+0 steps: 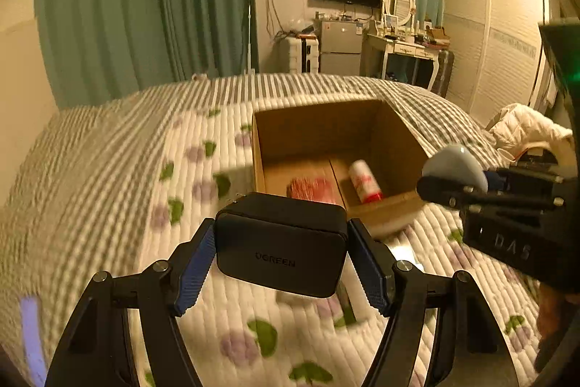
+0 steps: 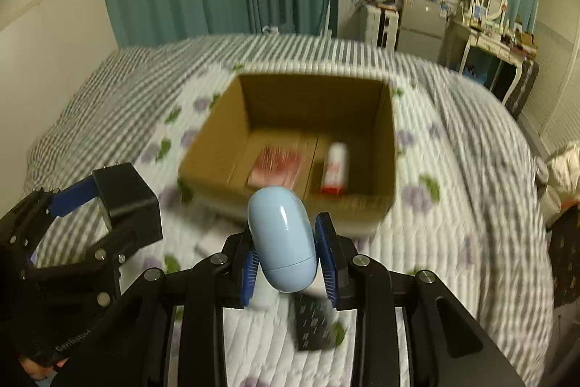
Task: Organize rigid objects
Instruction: 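Carry both held items into the cardboard box and open both tools, then grasp the white USB adapter with the left tool while the right tool grasps the black remote, then lift both held items over the cardboard box and lower them inside, opening both tools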
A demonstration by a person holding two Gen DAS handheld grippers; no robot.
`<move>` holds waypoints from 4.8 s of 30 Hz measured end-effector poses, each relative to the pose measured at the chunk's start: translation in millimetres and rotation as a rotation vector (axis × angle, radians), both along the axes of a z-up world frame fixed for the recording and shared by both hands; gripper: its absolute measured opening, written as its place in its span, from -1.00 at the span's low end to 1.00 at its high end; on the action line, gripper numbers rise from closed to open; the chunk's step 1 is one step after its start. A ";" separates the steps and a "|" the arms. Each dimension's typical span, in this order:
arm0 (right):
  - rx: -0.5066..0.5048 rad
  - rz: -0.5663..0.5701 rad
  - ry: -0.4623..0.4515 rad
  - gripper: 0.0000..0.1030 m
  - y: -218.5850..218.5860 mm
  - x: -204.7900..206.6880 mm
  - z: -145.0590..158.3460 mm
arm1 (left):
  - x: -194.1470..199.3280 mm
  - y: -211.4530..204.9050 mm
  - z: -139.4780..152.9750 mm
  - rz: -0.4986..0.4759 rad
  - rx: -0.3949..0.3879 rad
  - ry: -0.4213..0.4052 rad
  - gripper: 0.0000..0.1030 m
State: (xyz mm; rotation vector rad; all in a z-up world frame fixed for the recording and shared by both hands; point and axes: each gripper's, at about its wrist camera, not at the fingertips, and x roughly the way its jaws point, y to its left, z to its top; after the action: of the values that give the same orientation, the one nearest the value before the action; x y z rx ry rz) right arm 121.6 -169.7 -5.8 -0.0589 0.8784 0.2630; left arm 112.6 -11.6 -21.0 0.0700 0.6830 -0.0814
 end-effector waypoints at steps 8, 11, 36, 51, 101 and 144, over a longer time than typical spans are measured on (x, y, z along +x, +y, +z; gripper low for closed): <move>0.008 0.001 -0.025 -0.44 -4.0 69.9 21.3 | 74.6 -7.8 18.0 -0.015 -0.026 -0.010 0.41; 0.016 -0.001 -0.026 -0.44 -10.0 95.8 19.3 | 103.6 -16.2 11.4 -0.025 -0.013 0.003 0.41; -0.002 -0.015 0.030 -0.44 -38.8 172.4 -44.4 | 164.0 -30.3 -37.7 0.016 0.020 0.098 0.69; -0.027 -0.017 0.008 0.31 -30.1 158.7 -15.0 | 105.8 -15.2 8.1 0.037 0.020 0.018 0.90; -0.145 -0.078 0.270 0.06 -7.6 9.3 -169.8 | -9.8 20.6 -130.1 0.039 0.014 0.220 0.99; -0.113 -0.083 0.318 -0.24 -16.0 -51.9 -96.9 | -3.1 4.9 -125.0 -0.071 -0.066 0.265 -0.21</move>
State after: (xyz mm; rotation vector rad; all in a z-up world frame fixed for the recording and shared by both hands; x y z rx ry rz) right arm 69.7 -185.7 -102.7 -0.0866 1.2089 0.1469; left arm 109.5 -6.7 -145.9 0.0197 0.9424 -0.1841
